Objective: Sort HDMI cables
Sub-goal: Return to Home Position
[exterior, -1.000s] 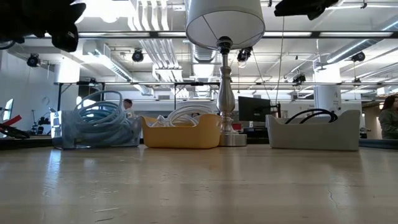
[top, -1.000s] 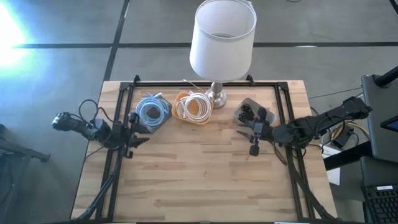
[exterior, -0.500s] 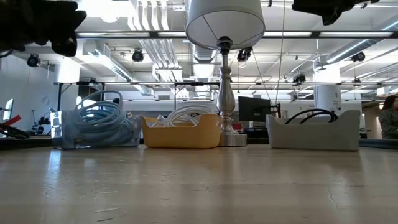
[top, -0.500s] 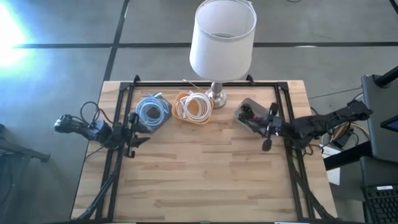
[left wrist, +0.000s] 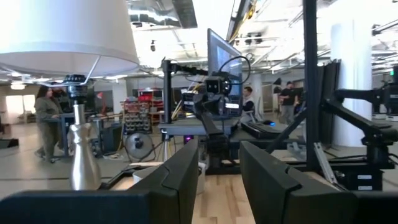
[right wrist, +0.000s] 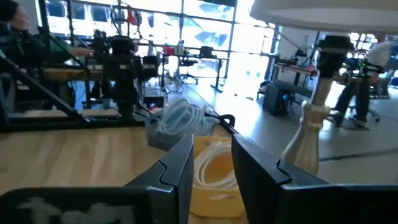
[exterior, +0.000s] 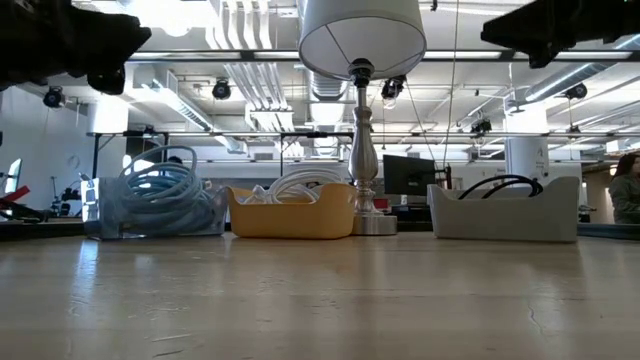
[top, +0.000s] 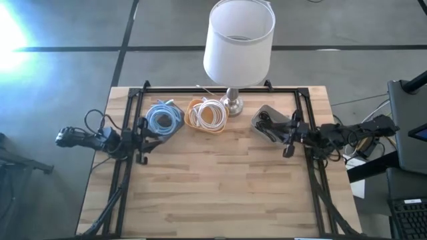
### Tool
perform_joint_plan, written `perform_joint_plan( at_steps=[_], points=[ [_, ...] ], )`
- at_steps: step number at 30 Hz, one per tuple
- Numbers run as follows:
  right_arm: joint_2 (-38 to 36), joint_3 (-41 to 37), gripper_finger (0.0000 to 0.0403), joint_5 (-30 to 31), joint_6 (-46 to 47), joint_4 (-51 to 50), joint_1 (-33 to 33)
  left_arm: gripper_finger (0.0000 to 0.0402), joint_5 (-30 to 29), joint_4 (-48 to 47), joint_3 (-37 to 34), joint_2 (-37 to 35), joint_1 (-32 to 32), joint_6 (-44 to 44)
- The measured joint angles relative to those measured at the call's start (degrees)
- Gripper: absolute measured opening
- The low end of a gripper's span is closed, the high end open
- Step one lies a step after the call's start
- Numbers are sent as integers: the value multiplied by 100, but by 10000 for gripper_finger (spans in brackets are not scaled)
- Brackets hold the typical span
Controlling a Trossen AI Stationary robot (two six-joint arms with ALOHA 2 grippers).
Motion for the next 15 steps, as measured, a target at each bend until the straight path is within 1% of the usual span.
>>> perform_joint_plan(
  at_steps=[8,15],
  points=[
    [-372,-420,91,-1,122,-12,-234,122,7,-220,-11,0,206,-129],
    [-749,-686,84,-2,127,-24,-272,122,13,-340,-17,0,267,-138]
  ],
)
